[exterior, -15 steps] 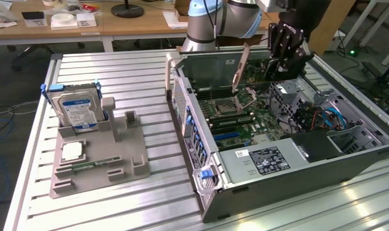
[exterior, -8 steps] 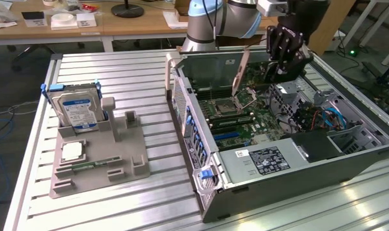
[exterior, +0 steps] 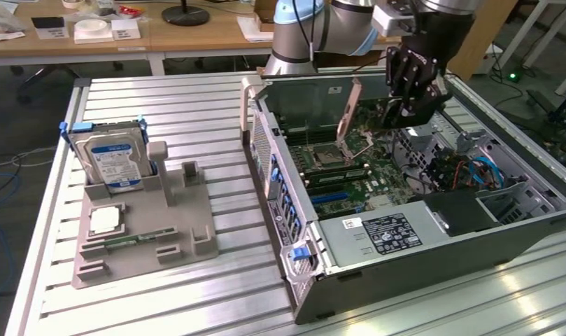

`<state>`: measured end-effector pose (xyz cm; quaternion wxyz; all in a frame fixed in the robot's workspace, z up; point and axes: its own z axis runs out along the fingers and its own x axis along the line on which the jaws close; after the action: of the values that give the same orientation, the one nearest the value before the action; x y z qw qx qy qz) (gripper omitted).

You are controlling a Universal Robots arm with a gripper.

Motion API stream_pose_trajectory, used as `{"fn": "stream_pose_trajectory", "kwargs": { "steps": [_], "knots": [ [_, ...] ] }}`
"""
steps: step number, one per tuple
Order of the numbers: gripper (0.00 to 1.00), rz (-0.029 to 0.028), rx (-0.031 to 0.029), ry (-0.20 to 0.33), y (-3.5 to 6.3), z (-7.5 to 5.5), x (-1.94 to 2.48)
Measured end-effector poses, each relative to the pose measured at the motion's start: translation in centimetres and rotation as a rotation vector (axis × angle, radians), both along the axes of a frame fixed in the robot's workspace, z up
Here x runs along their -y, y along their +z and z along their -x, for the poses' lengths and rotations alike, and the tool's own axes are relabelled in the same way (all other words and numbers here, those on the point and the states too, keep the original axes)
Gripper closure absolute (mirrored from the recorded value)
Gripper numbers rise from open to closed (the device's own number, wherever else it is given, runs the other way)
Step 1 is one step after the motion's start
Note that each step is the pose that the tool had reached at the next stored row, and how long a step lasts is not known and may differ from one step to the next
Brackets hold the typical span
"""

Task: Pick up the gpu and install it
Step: 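Insert the gpu into the slot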

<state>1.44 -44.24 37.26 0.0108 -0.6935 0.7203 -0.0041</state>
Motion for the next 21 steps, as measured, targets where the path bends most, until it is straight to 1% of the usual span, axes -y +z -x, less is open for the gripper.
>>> {"fn": "stream_pose_trajectory", "kwargs": {
  "steps": [4,9,12,15,16,20,21],
  "knots": [
    [0.72,0.0002,-0.0015,0.000,-0.59,0.0,0.08],
    [0.72,-0.0001,-0.0012,0.000,-0.74,0.1,0.10],
    [0.72,0.0004,-0.0012,-0.007,-0.93,0.6,0.10],
    [0.72,0.0004,-0.0012,-0.016,-1.04,0.7,0.11],
    [0.72,0.0015,-0.0011,-0.021,-1.21,0.8,0.10],
    [0.72,0.0128,-0.0010,-0.034,-1.79,1.3,0.06],
    [0.72,0.0148,-0.0010,-0.034,-1.91,1.5,0.06]
  ]
}}
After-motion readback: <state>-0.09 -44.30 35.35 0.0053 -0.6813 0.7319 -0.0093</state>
